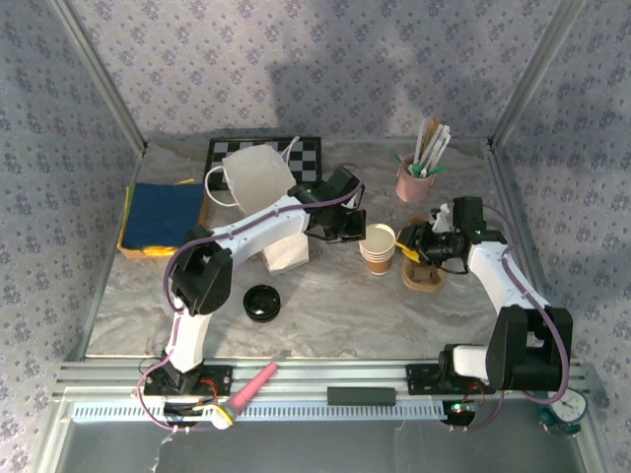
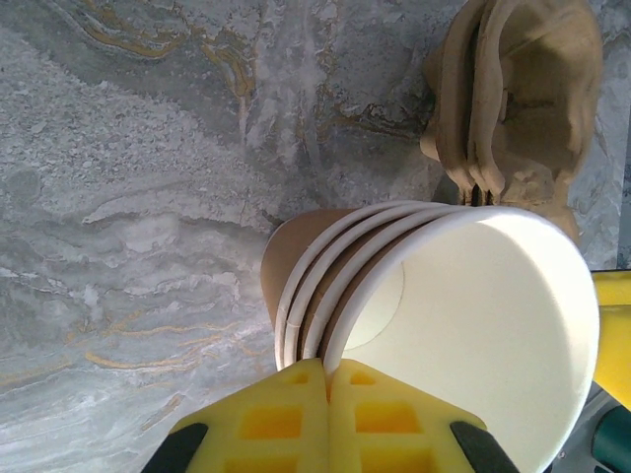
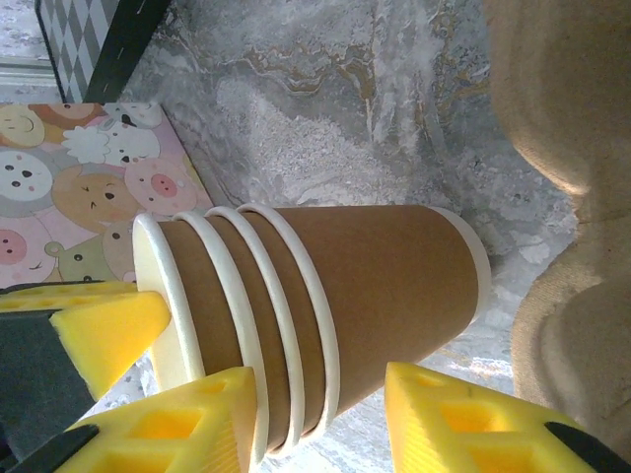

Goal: Pack the takeout coffee

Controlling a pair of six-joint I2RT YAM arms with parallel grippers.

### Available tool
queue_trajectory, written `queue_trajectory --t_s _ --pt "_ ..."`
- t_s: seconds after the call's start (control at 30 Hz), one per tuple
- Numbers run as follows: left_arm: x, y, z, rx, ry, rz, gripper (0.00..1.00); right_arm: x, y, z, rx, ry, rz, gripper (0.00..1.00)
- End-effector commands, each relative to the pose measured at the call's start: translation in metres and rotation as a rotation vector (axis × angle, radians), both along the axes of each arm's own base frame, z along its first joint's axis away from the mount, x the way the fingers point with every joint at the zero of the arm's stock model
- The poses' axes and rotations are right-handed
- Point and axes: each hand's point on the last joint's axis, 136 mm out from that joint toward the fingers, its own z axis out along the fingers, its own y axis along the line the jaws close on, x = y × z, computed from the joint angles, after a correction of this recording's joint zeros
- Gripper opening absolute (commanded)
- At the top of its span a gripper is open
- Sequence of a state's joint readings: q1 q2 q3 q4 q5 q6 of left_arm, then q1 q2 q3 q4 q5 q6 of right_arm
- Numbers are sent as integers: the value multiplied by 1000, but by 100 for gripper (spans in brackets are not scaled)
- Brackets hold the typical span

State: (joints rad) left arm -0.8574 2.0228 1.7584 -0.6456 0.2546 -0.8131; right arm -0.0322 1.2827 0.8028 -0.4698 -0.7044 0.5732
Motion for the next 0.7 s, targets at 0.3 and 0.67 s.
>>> queue_trajectory --t_s 0.3,0.67 --pt "-5 -8 20 -92 9 -4 0 -7 12 -13 100 50 27 40" --pt "-6 -7 16 -106 27 4 0 -6 12 -5 195 33 7 42"
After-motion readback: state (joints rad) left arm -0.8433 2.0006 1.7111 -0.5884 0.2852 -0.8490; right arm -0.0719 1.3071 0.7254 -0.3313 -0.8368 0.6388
